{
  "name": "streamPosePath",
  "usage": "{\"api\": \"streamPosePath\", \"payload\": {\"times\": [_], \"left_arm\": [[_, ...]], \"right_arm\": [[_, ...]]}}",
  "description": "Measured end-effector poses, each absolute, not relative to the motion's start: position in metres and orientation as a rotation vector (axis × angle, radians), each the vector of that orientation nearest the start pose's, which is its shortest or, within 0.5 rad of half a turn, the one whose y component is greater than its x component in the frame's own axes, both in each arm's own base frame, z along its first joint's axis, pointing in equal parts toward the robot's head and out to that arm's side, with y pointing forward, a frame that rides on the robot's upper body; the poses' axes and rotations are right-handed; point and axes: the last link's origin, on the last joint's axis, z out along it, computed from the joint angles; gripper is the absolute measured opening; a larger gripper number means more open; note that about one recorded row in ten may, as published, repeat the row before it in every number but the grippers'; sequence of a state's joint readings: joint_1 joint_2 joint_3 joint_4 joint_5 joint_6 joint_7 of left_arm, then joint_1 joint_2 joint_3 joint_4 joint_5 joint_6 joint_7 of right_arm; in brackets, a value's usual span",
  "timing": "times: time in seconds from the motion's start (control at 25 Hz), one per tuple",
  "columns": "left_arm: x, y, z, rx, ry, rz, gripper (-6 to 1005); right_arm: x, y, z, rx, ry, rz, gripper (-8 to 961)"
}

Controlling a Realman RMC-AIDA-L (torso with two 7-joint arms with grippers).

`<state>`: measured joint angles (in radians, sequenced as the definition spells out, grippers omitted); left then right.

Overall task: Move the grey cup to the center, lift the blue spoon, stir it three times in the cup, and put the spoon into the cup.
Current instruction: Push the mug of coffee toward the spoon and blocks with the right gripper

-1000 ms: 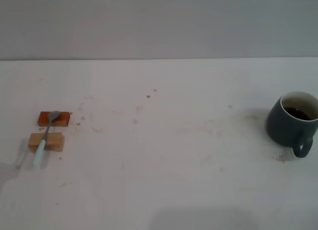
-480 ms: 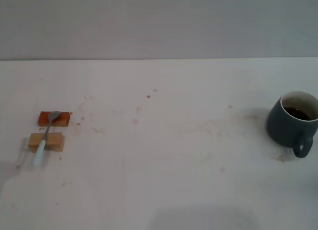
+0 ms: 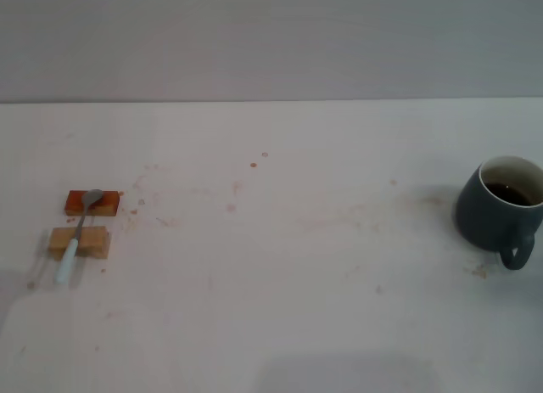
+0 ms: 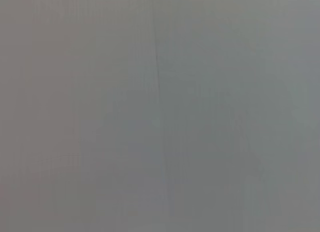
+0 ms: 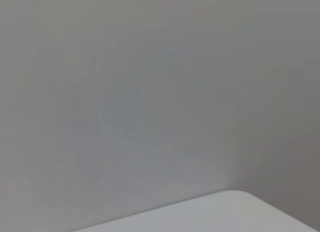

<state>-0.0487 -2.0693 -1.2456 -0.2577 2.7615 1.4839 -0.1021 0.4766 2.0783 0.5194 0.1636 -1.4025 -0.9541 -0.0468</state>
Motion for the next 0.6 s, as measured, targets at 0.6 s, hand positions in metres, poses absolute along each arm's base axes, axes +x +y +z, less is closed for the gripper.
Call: {"api": "streamPosePath", "payload": {"times": [0.6], "left_arm": [[-0.369, 0.215, 0.026, -1.417, -0.382, -0.690, 818]], "right_arm": [[0.368, 0.343, -0.016, -1.325, 0.866, 0.465, -2]]}}
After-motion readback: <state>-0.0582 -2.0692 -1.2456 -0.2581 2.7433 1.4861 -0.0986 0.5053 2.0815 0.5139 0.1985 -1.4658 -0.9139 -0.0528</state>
